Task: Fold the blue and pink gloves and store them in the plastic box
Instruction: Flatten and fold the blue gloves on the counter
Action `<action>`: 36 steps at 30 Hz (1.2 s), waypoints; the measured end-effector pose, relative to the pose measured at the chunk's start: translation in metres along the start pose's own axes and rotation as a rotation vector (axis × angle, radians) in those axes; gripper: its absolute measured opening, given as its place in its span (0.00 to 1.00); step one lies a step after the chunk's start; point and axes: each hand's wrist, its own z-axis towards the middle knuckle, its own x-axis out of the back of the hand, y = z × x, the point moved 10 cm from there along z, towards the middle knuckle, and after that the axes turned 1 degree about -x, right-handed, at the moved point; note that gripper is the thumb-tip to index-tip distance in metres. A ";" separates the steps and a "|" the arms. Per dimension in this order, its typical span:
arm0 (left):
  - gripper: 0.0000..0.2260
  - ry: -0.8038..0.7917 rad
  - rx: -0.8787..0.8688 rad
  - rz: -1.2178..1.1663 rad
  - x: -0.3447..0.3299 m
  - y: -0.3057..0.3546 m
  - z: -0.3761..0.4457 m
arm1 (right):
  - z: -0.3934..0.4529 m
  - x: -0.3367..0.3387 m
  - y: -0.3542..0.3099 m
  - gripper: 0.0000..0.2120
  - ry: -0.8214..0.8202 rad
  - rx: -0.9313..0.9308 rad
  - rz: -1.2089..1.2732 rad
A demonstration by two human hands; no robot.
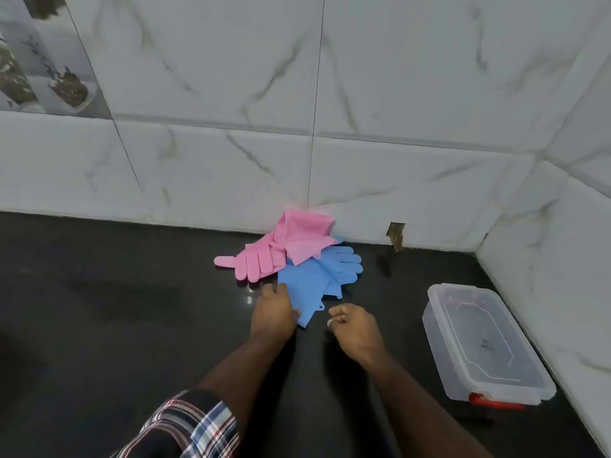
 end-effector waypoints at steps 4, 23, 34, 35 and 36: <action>0.10 0.005 0.219 -0.283 0.003 -0.029 0.007 | 0.005 -0.002 0.007 0.11 -0.028 -0.023 0.050; 0.17 -0.348 0.500 -0.927 -0.009 -0.043 -0.018 | -0.006 -0.044 -0.031 0.17 -0.260 0.049 0.342; 0.07 -0.097 0.535 -0.859 0.018 -0.085 -0.017 | -0.017 -0.044 -0.018 0.14 -0.232 0.063 0.125; 0.09 -0.108 0.543 -0.910 0.018 -0.083 -0.018 | -0.015 -0.039 -0.015 0.13 -0.193 0.042 0.122; 0.10 -0.120 0.551 -0.966 0.018 -0.079 -0.020 | -0.014 -0.035 -0.014 0.12 -0.161 0.037 0.131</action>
